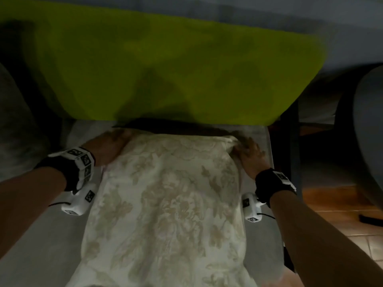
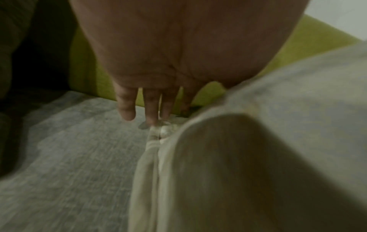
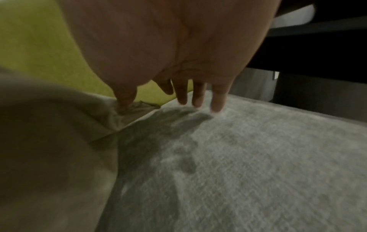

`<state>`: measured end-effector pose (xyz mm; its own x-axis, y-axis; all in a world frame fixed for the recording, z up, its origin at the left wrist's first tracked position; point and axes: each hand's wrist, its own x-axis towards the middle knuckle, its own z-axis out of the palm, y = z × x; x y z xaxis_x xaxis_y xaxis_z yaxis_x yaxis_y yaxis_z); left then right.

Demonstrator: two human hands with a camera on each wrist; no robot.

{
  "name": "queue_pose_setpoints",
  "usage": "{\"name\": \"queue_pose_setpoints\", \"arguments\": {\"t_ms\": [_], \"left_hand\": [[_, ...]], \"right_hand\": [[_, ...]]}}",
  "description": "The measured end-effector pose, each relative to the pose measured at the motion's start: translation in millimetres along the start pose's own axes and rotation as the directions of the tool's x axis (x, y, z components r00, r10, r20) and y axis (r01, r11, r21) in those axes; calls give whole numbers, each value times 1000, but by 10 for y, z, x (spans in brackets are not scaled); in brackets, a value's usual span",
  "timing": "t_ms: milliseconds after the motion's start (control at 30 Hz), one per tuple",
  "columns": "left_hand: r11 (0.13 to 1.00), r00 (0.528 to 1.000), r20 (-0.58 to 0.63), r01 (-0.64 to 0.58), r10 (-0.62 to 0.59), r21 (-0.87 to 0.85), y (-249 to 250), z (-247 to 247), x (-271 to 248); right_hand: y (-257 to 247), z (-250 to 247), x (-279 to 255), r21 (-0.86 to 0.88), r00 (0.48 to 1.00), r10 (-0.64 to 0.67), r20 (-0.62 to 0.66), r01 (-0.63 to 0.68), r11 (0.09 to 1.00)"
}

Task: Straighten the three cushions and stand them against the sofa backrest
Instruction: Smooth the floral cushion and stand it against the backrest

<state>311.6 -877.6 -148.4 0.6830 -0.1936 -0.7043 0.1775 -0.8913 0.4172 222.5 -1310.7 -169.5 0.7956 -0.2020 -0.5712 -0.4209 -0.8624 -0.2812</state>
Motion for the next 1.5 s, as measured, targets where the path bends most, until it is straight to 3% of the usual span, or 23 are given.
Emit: {"name": "queue_pose_setpoints", "arguments": {"t_ms": [67, 133, 200, 267, 333, 433, 500, 567, 633, 700, 767, 867, 967, 1067, 1167, 1333, 1400, 1500], "left_hand": [[1000, 986, -167, -20, 22, 13, -68, -91, 104], [999, 968, -248, 31, -33, -10, -7, -150, 36], [994, 976, -185, 111, -114, -25, 12, -186, -55], [986, 965, -207, 143, -158, -86, -77, -216, -62], [969, 924, -341, 98, -173, -228, -123, -259, -100], [857, 860, -412, 53, -300, -513, -165, -223, -184], [840, 832, -450, 34, -324, -541, -179, -124, -253], [704, 844, -381, -6, -377, -710, -179, 18, -355], [588, 878, -256, 36, -405, -808, -199, 164, -549], [598, 913, -137, 132, -383, -791, -288, 332, -790], [624, 942, -9, 216, -337, -751, -421, 560, -1006], [667, 954, 83, 263, -289, -698, -576, 920, -1203], [720, 984, 2, 133, -179, -681, -656, 1119, -1187], [744, 986, -65, 71, -153, -664, -248, 1004, -1356], [832, 965, -249, -66, -88, -551, 195, 805, -1515], [686, 935, -349, -291, 56, -667, 869, 456, -1413], [671, 894, -410, -418, 183, -612, 987, 345, -1306], [676, 881, -377, -464, 286, -572, 1116, 259, -1042]], "right_hand": [[31, -63, -37, 280, 998, 68, 17, -70, 957], [40, -92, -78, 600, 990, 126, 61, -137, 788], [85, -117, -70, 763, 992, 119, 40, -107, 637], [148, -225, -85, 819, 989, 148, -25, -65, 571], [225, -383, -94, 735, 980, 144, -140, 5, 678], [303, -529, -71, 500, 967, 79, -241, 54, 864], [218, -569, -132, 365, 958, 31, -286, 79, 928], [157, -550, -274, 332, 928, 47, -369, 85, 940], [187, -401, -464, 432, 918, 126, -375, 53, 900], [270, -138, -691, 540, 946, 175, -273, 0, 841], [316, 177, -948, 705, 984, 165, -62, -74, 705], [199, 622, -1346, 803, 959, 45, 281, -260, 537], [105, 779, -1537, 847, 955, 24, 296, -274, 455], [79, 536, -1582, 856, 975, 41, 218, -211, 471], [45, 86, -1602, 853, 995, -40, 89, -55, 518], [84, -623, -1319, 825, 977, -71, -203, 210, 525], [145, -785, -1172, 814, 958, -74, -276, 274, 512], [205, -969, -982, 793, 936, -62, -346, 327, 514]]}}
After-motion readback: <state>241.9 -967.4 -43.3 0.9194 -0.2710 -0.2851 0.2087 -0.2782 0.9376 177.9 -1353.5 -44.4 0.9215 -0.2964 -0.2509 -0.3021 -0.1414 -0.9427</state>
